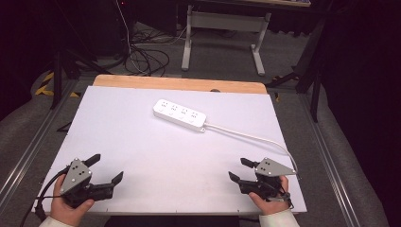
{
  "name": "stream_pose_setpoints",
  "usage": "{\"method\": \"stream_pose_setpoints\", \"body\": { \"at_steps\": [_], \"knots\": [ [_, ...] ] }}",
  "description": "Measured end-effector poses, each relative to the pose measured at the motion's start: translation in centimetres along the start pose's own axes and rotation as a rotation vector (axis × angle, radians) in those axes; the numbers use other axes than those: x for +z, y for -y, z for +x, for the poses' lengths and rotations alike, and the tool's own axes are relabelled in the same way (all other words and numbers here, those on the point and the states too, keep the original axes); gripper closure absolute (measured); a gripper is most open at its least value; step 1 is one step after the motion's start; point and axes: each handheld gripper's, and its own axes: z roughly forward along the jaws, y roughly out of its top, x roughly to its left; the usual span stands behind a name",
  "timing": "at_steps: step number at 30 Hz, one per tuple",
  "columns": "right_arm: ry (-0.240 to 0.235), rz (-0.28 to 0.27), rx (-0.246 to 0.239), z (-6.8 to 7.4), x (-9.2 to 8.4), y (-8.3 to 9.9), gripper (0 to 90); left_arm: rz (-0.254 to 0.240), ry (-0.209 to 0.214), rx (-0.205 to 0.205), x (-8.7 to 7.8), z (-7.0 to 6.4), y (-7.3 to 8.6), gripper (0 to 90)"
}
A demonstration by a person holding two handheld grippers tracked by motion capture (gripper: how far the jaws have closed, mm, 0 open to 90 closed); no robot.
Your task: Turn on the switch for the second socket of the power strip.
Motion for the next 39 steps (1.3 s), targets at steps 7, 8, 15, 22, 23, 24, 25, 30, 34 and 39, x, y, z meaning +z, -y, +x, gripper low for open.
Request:
{"method": "stream_pose_setpoints", "body": {
  "at_steps": [7, 8, 15, 22, 23, 24, 25, 30, 34, 39],
  "knots": [
    [0.001, -0.003, -0.006, 0.1, 0.0, -0.2, 34.0, -0.006, -0.011, 0.000, -0.1, 0.0, 0.0, 8.0],
    [0.002, -0.003, -0.006, 0.1, 0.0, -0.2, 34.0, -0.008, -0.013, 0.002, -0.1, 0.0, 0.0, 8.0],
    [0.001, -0.004, -0.005, 0.1, 0.0, -0.3, 34.2, -0.015, -0.017, -0.010, -0.2, 0.1, 0.0, 8.0],
    [-0.004, -0.005, -0.007, 0.2, -0.1, -0.6, 34.6, -0.011, -0.033, -0.007, -0.2, 0.1, 0.0, 8.0],
    [-0.008, -0.005, -0.007, 0.2, -0.1, -0.6, 35.3, -0.012, -0.036, -0.004, -0.3, 0.1, 0.0, 8.0],
    [-0.009, -0.001, -0.007, 0.2, 0.0, -0.7, 35.9, -0.012, -0.036, -0.004, -0.3, 0.1, 0.0, 8.0],
    [-0.009, 0.007, -0.012, 0.3, 0.1, -0.7, 36.2, -0.012, -0.036, -0.001, -0.3, 0.0, 0.0, 8.0],
    [-0.002, 0.044, -0.044, 0.5, 0.4, -1.6, 38.8, -0.014, -0.037, 0.003, -0.3, -0.1, 0.0, 8.0],
    [-0.004, 0.061, -0.053, 0.4, 0.6, -2.6, 41.5, -0.017, -0.039, 0.002, -0.3, -0.1, 0.0, 8.0],
    [-0.015, 0.055, -0.061, 0.4, 0.9, -4.0, 45.5, -0.015, -0.038, 0.010, -0.3, -0.2, -0.1, 8.1]
  ]
}}
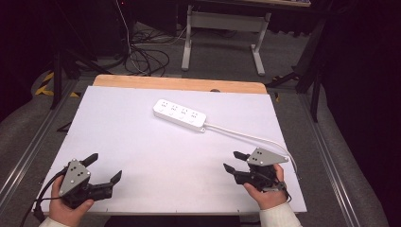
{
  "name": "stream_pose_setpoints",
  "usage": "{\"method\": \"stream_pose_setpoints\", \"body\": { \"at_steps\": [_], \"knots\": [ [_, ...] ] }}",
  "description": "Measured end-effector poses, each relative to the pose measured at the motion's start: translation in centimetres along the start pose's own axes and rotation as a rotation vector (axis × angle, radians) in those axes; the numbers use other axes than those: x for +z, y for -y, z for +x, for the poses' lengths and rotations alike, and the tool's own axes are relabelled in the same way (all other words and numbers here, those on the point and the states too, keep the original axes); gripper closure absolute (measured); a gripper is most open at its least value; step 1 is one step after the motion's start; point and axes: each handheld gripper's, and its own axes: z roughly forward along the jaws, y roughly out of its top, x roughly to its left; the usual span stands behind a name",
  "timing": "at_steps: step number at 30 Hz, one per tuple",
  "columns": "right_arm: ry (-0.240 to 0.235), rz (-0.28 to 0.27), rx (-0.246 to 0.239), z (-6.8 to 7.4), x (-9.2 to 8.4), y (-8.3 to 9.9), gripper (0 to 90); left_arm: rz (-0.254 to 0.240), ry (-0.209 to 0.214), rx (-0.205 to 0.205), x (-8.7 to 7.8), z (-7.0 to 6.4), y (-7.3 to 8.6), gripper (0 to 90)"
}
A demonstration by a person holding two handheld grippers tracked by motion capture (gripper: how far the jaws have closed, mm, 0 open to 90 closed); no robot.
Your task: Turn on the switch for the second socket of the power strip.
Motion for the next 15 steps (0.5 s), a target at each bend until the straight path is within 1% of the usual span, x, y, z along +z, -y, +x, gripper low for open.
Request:
{"method": "stream_pose_setpoints", "body": {
  "at_steps": [2, 6, 9, 15],
  "knots": [
    [-0.006, 0.000, 0.002, 0.0, 0.1, -0.6, 46.7, -0.002, 0.000, -0.008, 0.0, 0.0, 0.0, 8.1],
    [-0.010, 0.003, 0.003, -0.3, 0.3, -1.9, 49.8, -0.003, -0.002, -0.007, -0.1, 0.1, 0.0, 8.2],
    [-0.015, 0.007, -0.006, -0.5, 0.3, -2.9, 54.2, -0.002, 0.000, -0.007, -0.1, 0.1, 0.0, 8.4],
    [-0.012, 0.001, -0.020, -0.9, 0.3, -4.7, 55.4, 0.001, 0.002, -0.009, 0.0, 0.0, 0.0, 8.4]
  ]
}}
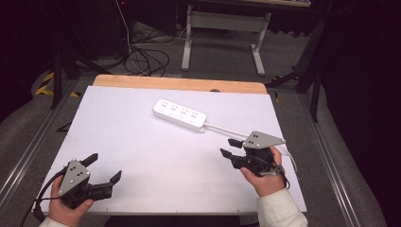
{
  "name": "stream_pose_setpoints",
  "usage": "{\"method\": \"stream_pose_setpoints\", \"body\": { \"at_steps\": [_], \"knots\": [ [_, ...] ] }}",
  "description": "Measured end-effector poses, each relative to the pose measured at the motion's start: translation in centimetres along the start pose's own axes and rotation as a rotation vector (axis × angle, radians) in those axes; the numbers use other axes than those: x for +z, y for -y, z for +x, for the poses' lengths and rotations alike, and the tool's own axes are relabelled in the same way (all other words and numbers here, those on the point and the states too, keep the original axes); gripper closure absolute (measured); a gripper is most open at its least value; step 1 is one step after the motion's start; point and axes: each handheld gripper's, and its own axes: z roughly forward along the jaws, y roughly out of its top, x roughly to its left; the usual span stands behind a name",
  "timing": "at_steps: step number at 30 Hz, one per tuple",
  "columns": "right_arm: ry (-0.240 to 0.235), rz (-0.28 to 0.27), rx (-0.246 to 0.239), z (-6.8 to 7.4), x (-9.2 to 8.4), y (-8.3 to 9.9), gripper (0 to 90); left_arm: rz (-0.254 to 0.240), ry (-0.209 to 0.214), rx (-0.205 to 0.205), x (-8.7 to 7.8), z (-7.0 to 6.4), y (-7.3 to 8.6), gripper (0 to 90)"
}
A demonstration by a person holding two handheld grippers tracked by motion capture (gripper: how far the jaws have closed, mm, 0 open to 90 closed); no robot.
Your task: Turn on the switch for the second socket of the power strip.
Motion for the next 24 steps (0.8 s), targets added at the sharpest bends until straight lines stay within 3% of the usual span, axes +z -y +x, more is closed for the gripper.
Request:
{"method": "stream_pose_setpoints", "body": {
  "at_steps": [14, 17, 22, 24],
  "knots": [
    [-0.016, -0.015, 0.020, -1.3, 0.8, -2.3, 59.7, -0.001, 0.002, 0.003, -0.1, 0.0, 0.0, 8.9],
    [-0.051, -0.018, 0.040, -1.7, 1.1, -2.8, 73.0, -0.001, -0.003, 0.010, -0.1, 0.0, 0.0, 9.1],
    [-0.042, -0.009, 0.022, -1.9, 1.8, -3.6, 87.8, -0.001, -0.001, 0.005, -0.1, 0.0, 0.0, 9.1],
    [-0.040, -0.006, 0.015, -1.9, 2.0, -3.8, 89.9, -0.001, -0.002, 0.005, -0.1, 0.0, 0.0, 9.1]
  ]
}}
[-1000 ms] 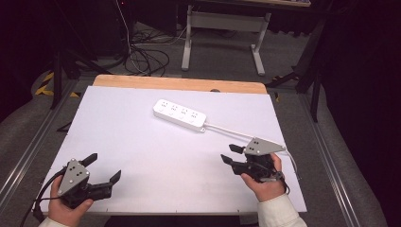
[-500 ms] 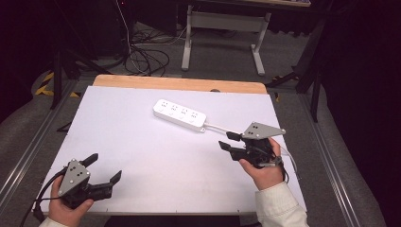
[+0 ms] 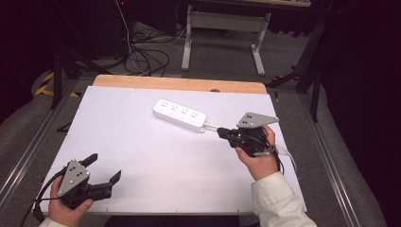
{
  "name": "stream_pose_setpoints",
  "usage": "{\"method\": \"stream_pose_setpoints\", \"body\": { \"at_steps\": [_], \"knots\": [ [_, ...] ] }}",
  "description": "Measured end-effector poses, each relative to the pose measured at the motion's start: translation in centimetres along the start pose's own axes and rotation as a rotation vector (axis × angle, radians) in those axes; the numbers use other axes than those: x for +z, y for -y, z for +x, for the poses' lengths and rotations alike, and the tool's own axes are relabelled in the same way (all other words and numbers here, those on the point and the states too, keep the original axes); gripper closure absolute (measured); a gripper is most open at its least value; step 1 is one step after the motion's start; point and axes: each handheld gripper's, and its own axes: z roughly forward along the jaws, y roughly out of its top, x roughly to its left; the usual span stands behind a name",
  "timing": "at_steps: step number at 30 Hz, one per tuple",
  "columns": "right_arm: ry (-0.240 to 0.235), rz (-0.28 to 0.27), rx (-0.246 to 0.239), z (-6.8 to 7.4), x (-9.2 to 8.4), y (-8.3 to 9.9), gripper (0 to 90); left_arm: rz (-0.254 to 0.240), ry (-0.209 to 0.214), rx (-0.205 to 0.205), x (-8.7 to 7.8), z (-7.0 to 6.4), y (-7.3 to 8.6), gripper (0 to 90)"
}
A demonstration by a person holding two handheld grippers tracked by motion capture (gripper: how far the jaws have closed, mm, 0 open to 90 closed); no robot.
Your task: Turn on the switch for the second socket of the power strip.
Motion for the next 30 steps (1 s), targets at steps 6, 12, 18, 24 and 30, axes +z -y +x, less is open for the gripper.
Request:
{"method": "stream_pose_setpoints", "body": {
  "at_steps": [6, 12, 18, 24, 30],
  "knots": [
    [0.005, 0.023, -0.012, -0.4, 1.8, -1.1, 90.0, 0.001, -0.006, 0.002, -0.1, 0.0, 0.0, 9.2],
    [0.012, 0.017, 0.006, -0.9, 3.4, -1.7, 90.0, 0.002, -0.021, 0.002, -0.5, 0.1, 0.2, 9.3],
    [0.011, 0.008, 0.018, -1.4, 4.9, -2.0, 90.0, 0.004, -0.033, -0.006, -0.9, 0.1, 0.5, 9.3],
    [0.001, 0.010, 0.017, -1.6, 6.8, -2.2, 90.0, 0.011, -0.038, -0.005, -1.1, 0.1, 0.6, 9.4],
    [0.003, 0.020, 0.030, -2.0, 9.3, -2.0, 90.0, 0.015, -0.039, -0.003, -1.1, 0.1, 0.6, 9.3]
  ]
}}
